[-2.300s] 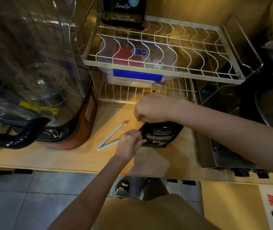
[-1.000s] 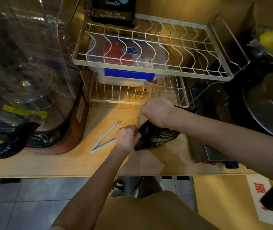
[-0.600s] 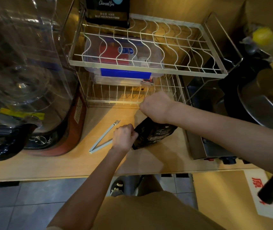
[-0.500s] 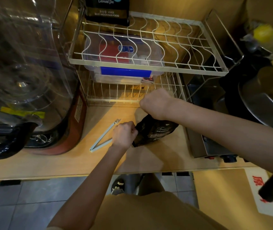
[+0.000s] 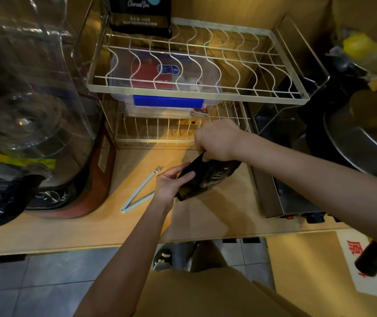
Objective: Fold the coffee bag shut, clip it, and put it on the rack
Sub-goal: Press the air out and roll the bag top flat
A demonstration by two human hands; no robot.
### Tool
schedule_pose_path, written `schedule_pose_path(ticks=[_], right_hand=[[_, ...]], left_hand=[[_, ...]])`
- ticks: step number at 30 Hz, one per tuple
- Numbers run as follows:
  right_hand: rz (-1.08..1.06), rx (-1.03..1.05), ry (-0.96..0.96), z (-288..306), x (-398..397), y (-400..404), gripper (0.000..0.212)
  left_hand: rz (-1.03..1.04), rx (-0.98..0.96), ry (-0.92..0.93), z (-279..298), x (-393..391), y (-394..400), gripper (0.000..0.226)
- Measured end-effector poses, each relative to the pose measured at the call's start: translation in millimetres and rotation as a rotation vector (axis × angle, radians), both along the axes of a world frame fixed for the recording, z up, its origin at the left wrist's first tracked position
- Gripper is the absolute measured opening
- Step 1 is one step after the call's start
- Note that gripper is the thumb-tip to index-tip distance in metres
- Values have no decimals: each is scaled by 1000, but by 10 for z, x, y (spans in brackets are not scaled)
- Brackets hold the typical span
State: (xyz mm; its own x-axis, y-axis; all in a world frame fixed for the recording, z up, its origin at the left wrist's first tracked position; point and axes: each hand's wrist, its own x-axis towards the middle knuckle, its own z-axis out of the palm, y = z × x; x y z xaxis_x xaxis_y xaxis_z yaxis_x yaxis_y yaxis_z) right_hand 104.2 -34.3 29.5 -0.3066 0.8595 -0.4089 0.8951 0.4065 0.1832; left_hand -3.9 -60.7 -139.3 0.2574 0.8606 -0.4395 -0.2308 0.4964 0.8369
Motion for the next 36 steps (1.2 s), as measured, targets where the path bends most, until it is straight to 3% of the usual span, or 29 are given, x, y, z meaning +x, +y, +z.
schedule_pose_path(ticks=[6, 9, 12, 16, 21, 26, 29, 33, 36], right_hand=[[-33, -40, 76, -19, 56, 44, 19], [-66, -246, 221, 45, 156, 53, 26], [-84, -387, 346, 114, 283, 27, 38], [-9, -141, 338, -9, 368, -79, 27], [29, -31, 397, -88, 391, -117, 18], [-13, -23, 593, -111, 353, -169, 21], [-182, -106, 815, -35, 582, -225, 46], [-407, -125, 915, -312, 997, -467, 95], [-449, -237, 1060, -768, 1004, -758, 102]], left_hand=[[5, -21, -25, -16, 2, 55, 30], [-14, -49, -87, -83, -47, 52, 18], [-40, -51, -124, -125, -117, 39, 25], [-113, 51, 1, -69, -206, 61, 31], [-370, 290, 61, 267, -202, 36, 55], [-156, 523, 309, 405, -79, -53, 25], [-182, 518, 304, 374, -169, -59, 11], [-242, 515, 256, 299, -346, -90, 9], [-310, 548, 267, 220, -431, -148, 10]])
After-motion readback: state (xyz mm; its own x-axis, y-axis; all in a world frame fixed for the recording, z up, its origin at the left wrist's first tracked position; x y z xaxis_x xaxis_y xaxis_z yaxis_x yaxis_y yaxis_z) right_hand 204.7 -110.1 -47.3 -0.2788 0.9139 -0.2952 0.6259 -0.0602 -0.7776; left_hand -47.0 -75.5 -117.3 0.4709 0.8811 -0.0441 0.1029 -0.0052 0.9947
